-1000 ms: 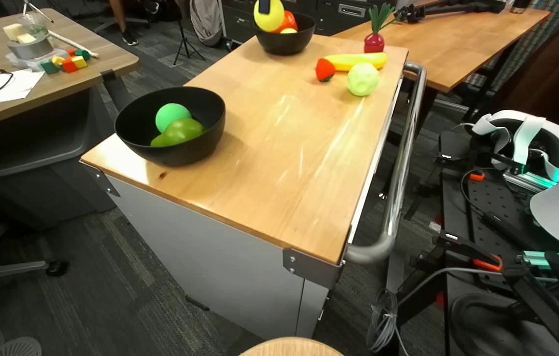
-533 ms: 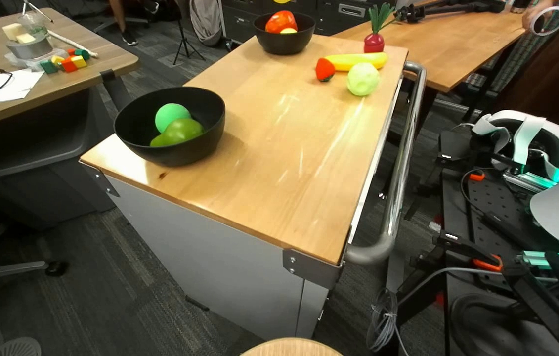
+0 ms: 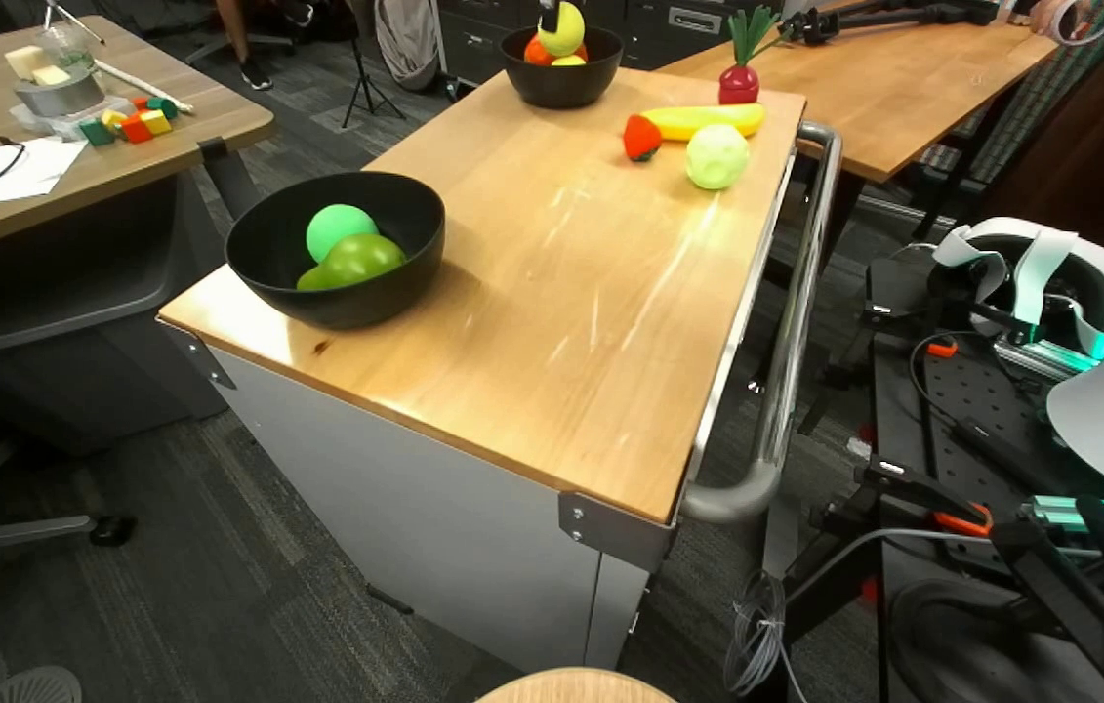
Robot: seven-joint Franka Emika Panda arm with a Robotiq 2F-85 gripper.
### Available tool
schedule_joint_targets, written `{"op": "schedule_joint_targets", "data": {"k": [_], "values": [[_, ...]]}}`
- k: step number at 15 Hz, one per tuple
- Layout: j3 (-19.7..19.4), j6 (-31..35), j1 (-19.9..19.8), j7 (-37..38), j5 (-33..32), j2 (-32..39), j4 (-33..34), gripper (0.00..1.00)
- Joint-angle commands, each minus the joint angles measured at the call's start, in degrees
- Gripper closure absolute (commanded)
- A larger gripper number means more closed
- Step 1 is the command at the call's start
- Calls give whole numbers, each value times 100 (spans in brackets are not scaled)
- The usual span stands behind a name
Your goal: Put the fruits in the bowls
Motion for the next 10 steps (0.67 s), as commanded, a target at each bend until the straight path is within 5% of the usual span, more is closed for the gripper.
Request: {"op": "schedule_joint_targets", "data": {"k": [1,3,10], "values": [[78,-342,-26,133,-33,-21,390,7],[42,-321,64,145,-181,-269,290,0],[-150,-1263,281,665,-776,-1340,-662,1]]}}
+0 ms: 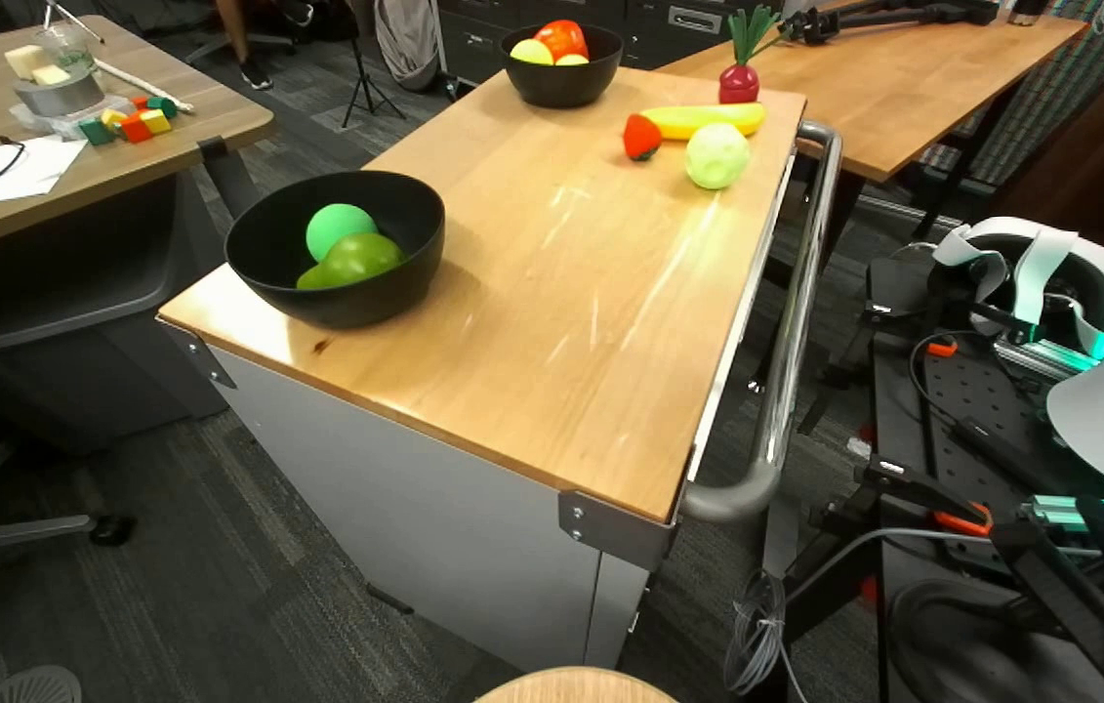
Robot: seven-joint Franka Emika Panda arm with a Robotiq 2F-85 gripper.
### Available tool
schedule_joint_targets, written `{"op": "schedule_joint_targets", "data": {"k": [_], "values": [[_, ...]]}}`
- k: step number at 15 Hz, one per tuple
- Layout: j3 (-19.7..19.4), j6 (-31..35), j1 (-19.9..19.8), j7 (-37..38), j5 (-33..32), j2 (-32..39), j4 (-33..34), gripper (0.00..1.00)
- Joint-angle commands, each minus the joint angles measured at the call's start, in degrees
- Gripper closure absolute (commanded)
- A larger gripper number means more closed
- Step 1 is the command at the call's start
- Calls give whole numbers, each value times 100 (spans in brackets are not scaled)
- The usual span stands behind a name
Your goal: Put the fruits in the bowls
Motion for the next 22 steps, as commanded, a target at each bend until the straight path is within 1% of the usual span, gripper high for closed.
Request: {"op": "schedule_joint_targets", "data": {"k": [1,3,5,7,9,12,14,15,16,18,20,21,22], "values": [[-160,-282,134,311,-278,-699,-875,0],[-236,-224,125,420,-376,-896,-1311,0],[-243,-14,64,262,-205,-1053,-1768,0],[-171,154,4,-199,101,-1206,-2204,0],[-137,203,32,-646,150,-1300,-2532,0],[-89,219,115,-1334,-56,-1418,-2908,0],[-74,250,185,-1645,-256,-1455,-3066,0],[-76,354,230,-1731,-425,-1447,-3132,4],[-88,456,291,-1773,-682,-1449,-3205,11],[-90,647,378,-1859,-1077,-1457,-3358,20],[-77,843,429,-1971,-1350,-1436,-3514,31],[-78,953,443,-2032,-1453,-1413,-3594,21],[-87,1038,460,-2043,-1562,-1393,-3662,17]]}}
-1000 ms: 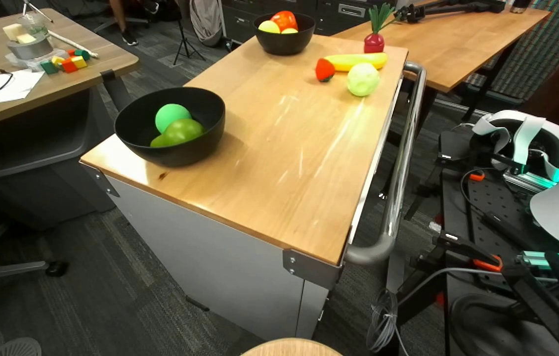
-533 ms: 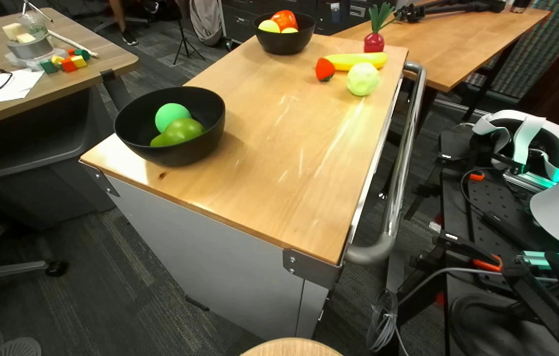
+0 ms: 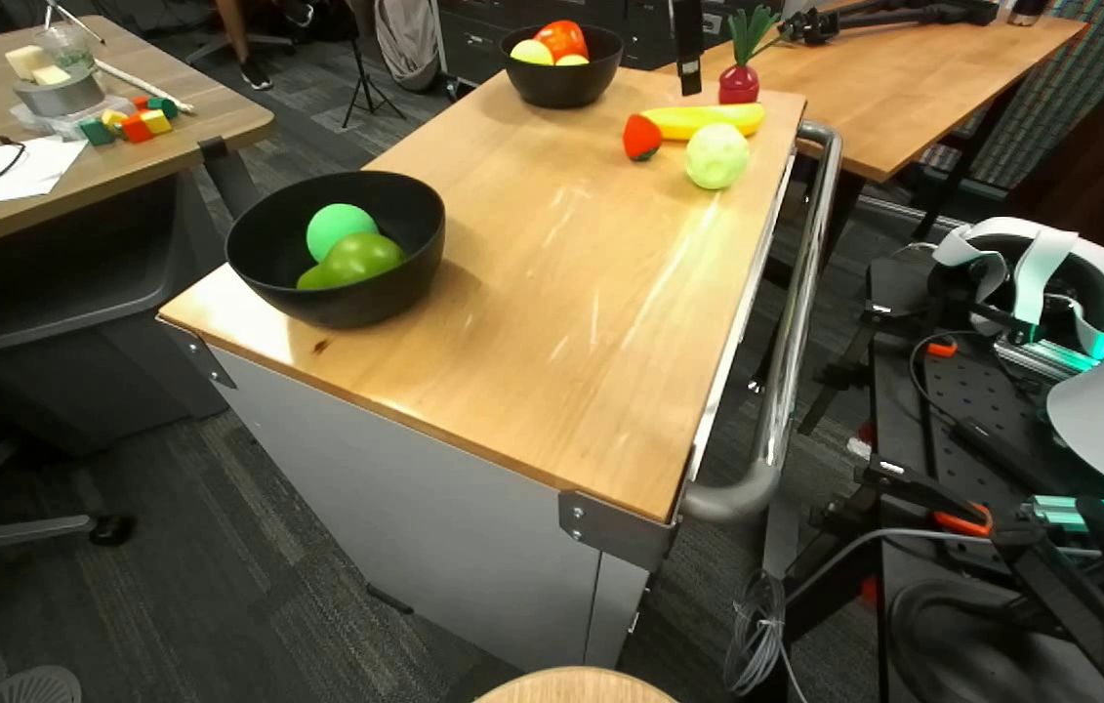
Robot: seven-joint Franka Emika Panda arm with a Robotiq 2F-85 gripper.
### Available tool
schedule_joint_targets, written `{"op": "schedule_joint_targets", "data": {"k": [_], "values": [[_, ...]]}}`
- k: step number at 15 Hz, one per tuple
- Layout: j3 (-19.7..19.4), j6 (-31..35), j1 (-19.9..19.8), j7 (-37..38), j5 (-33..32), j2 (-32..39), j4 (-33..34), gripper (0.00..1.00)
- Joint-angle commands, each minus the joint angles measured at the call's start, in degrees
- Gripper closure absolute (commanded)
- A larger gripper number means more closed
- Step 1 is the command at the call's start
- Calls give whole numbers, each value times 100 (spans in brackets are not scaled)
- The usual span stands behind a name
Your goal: Put the fruits in the bowls
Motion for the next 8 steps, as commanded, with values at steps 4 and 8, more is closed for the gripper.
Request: {"op": "schedule_joint_targets", "data": {"k": [4,8], "values": [[-51,672,53,-306,-639,-119,-609,8],[-58,848,15,-488,-660,-20,-725,43]]}}
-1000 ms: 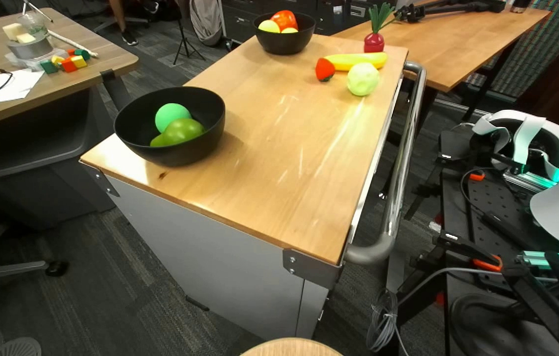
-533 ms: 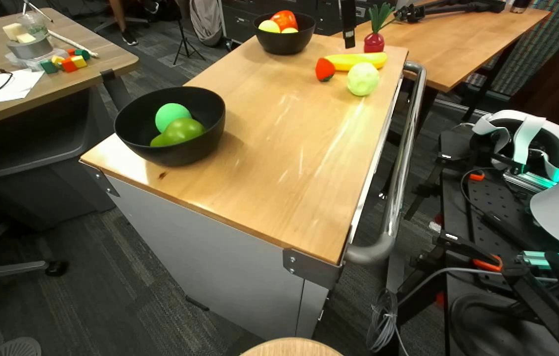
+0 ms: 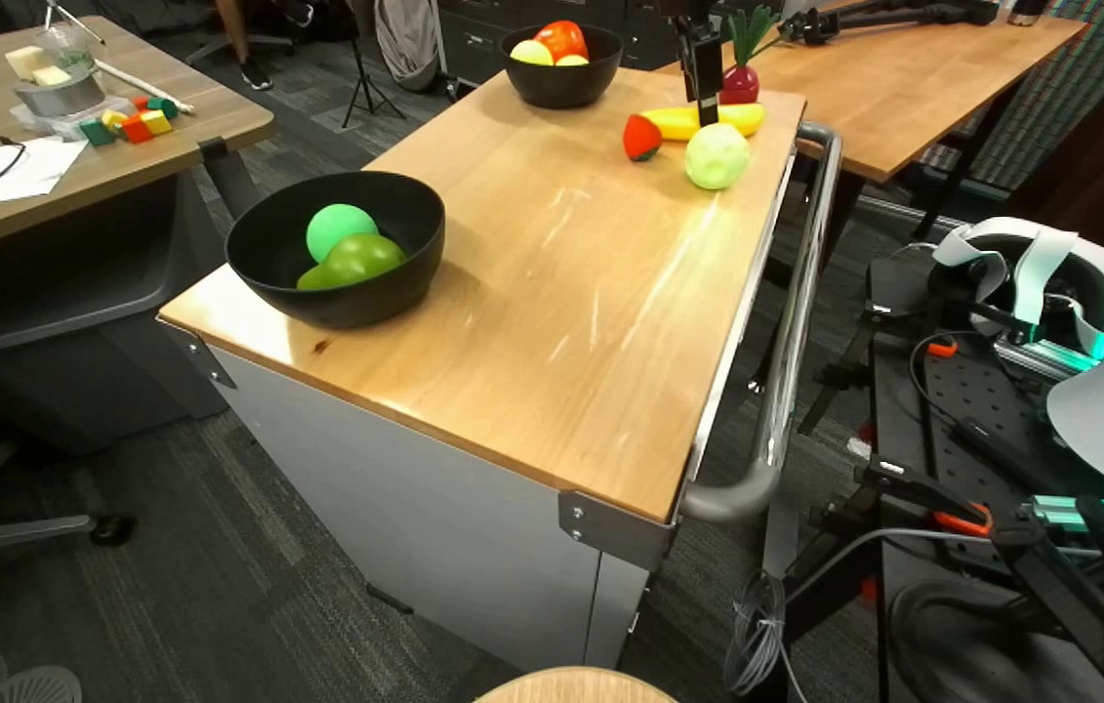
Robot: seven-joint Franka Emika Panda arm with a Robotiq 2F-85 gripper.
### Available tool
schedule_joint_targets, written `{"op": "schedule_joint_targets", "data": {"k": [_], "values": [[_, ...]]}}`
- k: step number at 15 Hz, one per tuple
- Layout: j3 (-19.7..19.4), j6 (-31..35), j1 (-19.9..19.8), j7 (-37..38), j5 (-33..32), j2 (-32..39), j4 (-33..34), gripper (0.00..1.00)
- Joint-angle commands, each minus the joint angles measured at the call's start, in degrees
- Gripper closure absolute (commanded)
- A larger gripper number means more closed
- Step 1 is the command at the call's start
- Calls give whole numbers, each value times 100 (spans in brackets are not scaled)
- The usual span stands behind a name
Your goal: Put the fruits in the bowls
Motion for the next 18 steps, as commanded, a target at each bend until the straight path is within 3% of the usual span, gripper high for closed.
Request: {"op": "schedule_joint_targets", "data": {"k": [1,2,5,7,13,18], "values": [[-18,249,-20,-258,-37,-41,-189,46],[-9,253,-28,-325,-1,-34,-207,46],[0,283,-33,-455,45,-60,-242,72],[23,212,-36,-532,159,-107,-211,84],[359,78,24,-1370,1503,-760,-297,84],[683,269,536,-1880,2462,-1410,-232,84]]}}
